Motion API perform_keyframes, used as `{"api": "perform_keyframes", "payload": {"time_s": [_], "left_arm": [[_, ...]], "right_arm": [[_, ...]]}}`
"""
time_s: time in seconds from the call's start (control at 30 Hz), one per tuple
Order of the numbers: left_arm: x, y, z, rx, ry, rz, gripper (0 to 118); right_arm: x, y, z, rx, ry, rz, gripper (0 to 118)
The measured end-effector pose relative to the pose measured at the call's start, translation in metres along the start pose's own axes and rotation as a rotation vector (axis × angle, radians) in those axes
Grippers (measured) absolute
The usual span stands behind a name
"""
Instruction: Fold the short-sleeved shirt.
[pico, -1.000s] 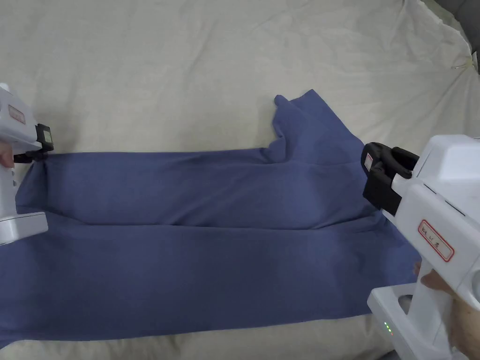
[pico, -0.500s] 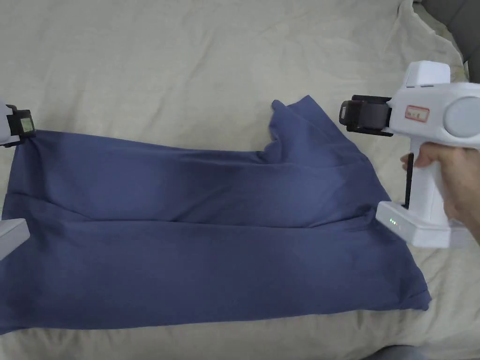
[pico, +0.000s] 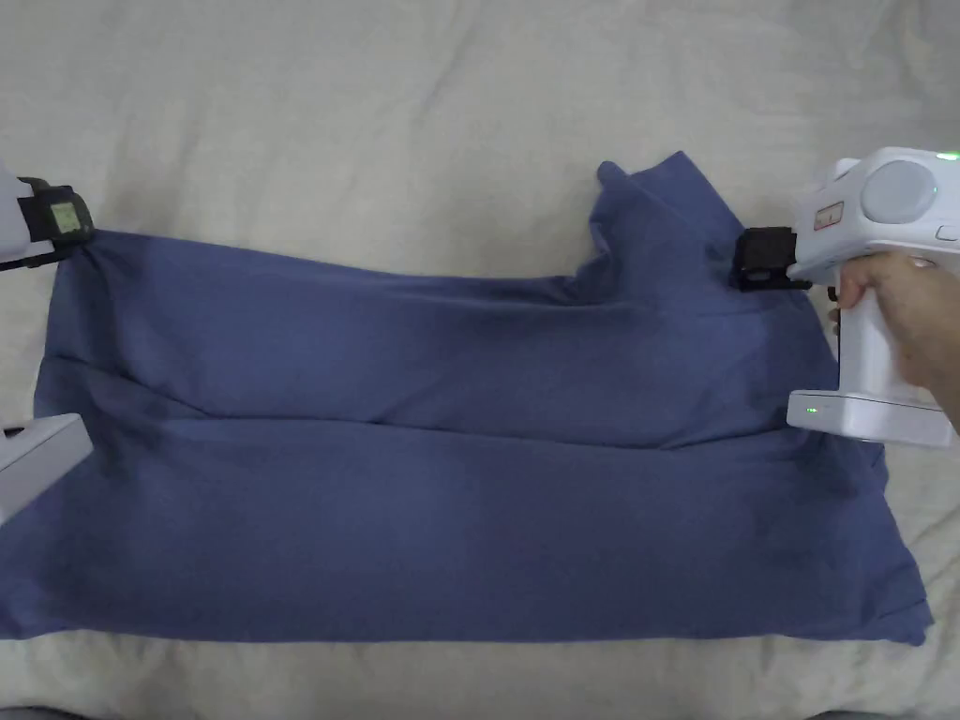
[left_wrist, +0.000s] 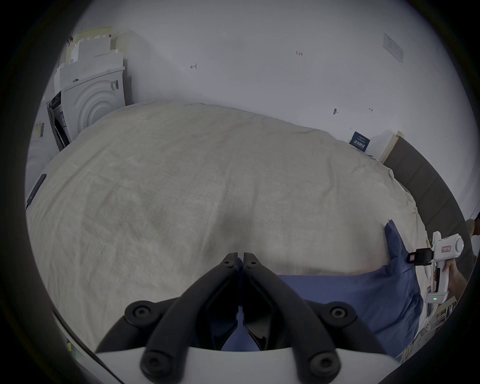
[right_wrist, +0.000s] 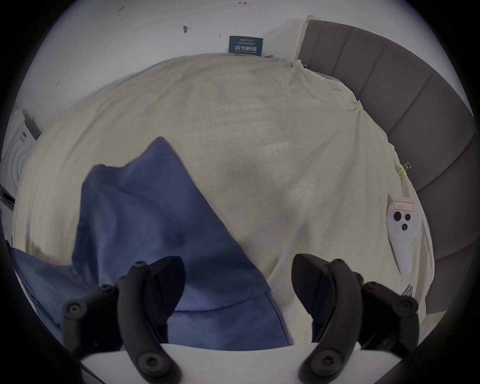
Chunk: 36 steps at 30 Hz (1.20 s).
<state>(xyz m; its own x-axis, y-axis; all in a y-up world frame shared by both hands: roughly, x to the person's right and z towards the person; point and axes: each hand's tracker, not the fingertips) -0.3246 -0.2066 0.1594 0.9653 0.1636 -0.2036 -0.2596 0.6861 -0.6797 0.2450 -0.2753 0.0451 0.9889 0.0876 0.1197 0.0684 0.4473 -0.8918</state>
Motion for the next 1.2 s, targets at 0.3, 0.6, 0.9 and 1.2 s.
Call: {"api": "perform_keyframes", "payload": {"time_s": [0.3,0.6,0.9,1.2], "left_arm": [[-0.003,-0.001,-0.013,-0.031,0.019,0.009,0],[0.004,0.003,0.023,-0.01,-0.001,0.035,0],[-0.006,-0.013,0.093,0.049,-0.038,0.032,0],[-0.018,-0.059,0.134,0.056,-0.066,0.02,0]], "right_arm": [[0.003,0.003,-0.002,0.003,0.024,0.023,2],[0.014,-0.004,0.076,0.166,0.159,0.003,2],[0.042,-0.054,0.166,0.302,0.175,0.018,2],[0.066,-0.138,0.211,0.348,0.188,0.005,2]]}}
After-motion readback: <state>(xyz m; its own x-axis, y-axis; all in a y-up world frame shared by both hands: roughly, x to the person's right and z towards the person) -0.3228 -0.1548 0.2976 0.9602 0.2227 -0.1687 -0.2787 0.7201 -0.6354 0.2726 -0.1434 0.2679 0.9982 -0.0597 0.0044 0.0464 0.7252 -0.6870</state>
